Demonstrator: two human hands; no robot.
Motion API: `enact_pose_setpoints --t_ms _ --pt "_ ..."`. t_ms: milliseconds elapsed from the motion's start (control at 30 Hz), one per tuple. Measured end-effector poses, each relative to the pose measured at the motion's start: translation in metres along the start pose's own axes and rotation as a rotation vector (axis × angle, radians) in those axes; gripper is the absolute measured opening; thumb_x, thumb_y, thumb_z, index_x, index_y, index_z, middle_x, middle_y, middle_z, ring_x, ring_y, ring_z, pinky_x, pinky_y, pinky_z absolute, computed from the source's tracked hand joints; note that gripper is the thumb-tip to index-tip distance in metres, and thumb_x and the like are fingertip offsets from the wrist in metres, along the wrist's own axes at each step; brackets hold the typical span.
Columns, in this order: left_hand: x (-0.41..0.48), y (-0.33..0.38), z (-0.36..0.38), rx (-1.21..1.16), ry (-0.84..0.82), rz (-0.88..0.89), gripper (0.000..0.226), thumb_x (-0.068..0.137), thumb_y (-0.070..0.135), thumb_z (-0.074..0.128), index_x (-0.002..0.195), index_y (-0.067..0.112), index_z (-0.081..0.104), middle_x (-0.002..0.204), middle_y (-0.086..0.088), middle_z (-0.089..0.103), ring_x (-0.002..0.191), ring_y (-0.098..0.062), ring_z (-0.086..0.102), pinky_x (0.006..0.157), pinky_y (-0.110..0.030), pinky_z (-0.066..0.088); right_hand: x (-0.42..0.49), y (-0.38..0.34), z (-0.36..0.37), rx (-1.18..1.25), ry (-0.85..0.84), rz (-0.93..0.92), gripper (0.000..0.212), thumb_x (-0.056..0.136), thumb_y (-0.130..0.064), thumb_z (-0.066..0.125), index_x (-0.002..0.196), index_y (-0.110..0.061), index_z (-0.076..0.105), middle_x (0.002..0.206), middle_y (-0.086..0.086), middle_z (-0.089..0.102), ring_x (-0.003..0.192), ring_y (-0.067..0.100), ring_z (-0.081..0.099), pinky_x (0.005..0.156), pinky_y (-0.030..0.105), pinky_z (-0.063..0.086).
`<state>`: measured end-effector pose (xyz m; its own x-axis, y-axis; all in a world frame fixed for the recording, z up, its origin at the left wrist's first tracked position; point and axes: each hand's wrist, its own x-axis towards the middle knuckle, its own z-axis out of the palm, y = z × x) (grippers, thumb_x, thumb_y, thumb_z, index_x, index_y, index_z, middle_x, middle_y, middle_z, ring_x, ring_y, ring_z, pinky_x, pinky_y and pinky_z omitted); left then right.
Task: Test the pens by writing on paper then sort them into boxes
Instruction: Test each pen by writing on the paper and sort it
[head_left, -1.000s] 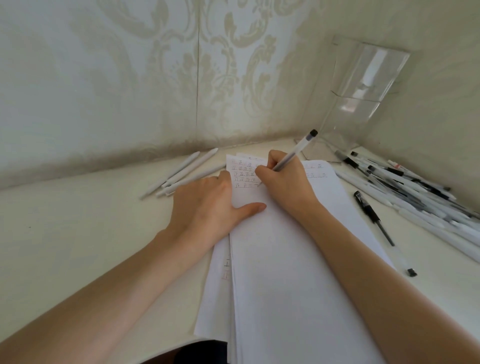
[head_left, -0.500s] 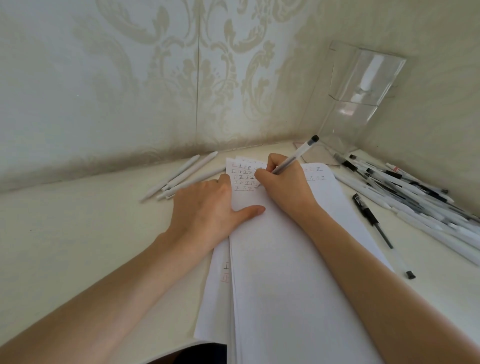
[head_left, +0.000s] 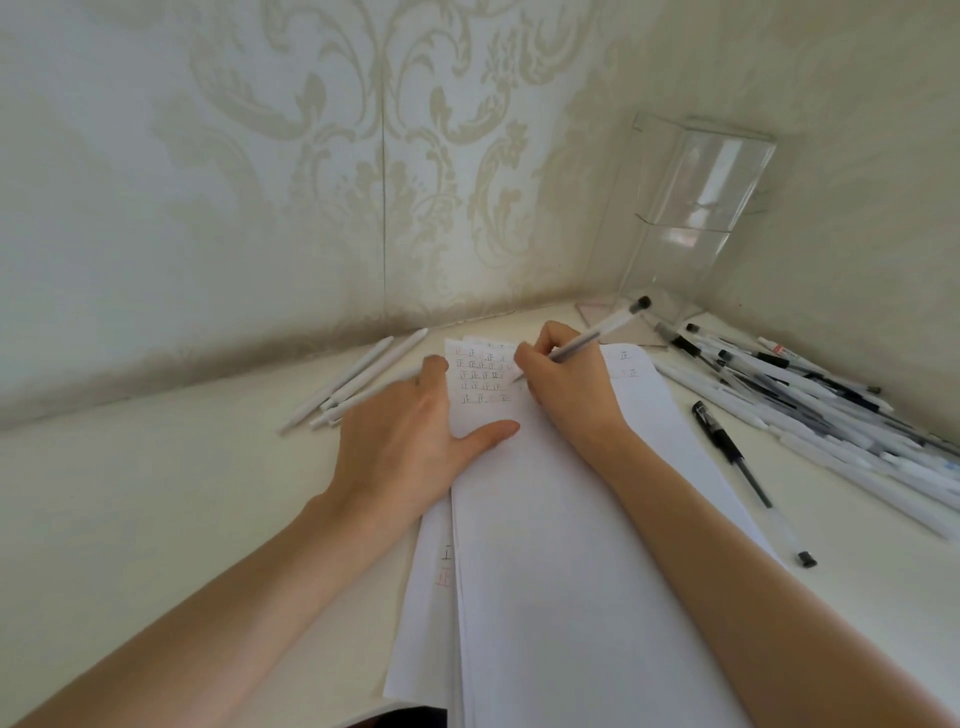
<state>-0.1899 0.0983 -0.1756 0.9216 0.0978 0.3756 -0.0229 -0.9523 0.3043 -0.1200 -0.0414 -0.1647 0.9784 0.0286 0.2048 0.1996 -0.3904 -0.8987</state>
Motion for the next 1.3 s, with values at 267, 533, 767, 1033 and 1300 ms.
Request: enact_pose_setpoints --t_ms 267,533,767,1033,1300 --pt "0.0 -0.008 0.0 -0.506 -0.096 0.166 0.024 0.098 0.014 0.032 0.119 0.006 0.039 0.101 -0.001 0.054 0.096 -0.012 0.048 0.073 -0.011 0.031 -0.009 -0.015 -0.009 0.527 -0.252 0.042 0.039 0.095 -0.037 0.048 0.074 -0.006 0.06 0.051 0.006 0.054 0.047 0.015 0.046 0.045 0.022 0.033" --pt "0.005 -0.012 0.003 -0.46 -0.011 0.191 0.014 0.089 0.02 0.058 0.089 0.006 0.06 0.076 -0.003 0.063 0.063 -0.012 0.053 0.061 -0.019 0.038 -0.016 -0.021 -0.006 0.542 -0.221 -0.025 0.04 0.099 -0.019 0.044 0.06 -0.008 0.043 0.037 0.005 0.044 0.036 0.015 0.033 0.041 0.023 0.022" --pt "0.004 -0.012 0.0 -0.487 0.029 0.259 0.023 0.089 0.029 0.056 0.085 0.007 0.061 0.074 -0.005 0.062 0.066 -0.018 0.053 0.062 -0.03 0.039 -0.013 -0.022 -0.01 0.583 -0.181 -0.002 0.042 0.095 -0.018 0.052 0.054 -0.01 0.045 0.039 0.004 0.037 0.036 0.015 0.026 0.044 0.027 0.016" --pt "0.003 -0.012 -0.002 -0.543 0.049 0.339 0.029 0.088 0.036 0.053 0.079 0.009 0.06 0.068 0.007 0.057 0.063 -0.004 0.048 0.057 -0.014 0.033 -0.017 -0.021 -0.006 0.521 -0.265 -0.031 0.04 0.095 -0.015 0.052 0.056 -0.009 0.045 0.039 0.005 0.038 0.038 0.016 0.027 0.04 0.022 0.024" --pt "-0.002 -0.014 -0.004 -0.553 0.055 0.4 0.026 0.091 0.027 0.048 0.082 0.006 0.06 0.063 0.002 0.049 0.06 -0.009 0.044 0.055 -0.016 0.032 -0.024 -0.027 -0.003 0.466 -0.286 -0.113 0.043 0.095 -0.009 0.047 0.052 -0.015 0.045 0.042 0.007 0.04 0.041 0.017 0.032 0.044 0.023 0.029"
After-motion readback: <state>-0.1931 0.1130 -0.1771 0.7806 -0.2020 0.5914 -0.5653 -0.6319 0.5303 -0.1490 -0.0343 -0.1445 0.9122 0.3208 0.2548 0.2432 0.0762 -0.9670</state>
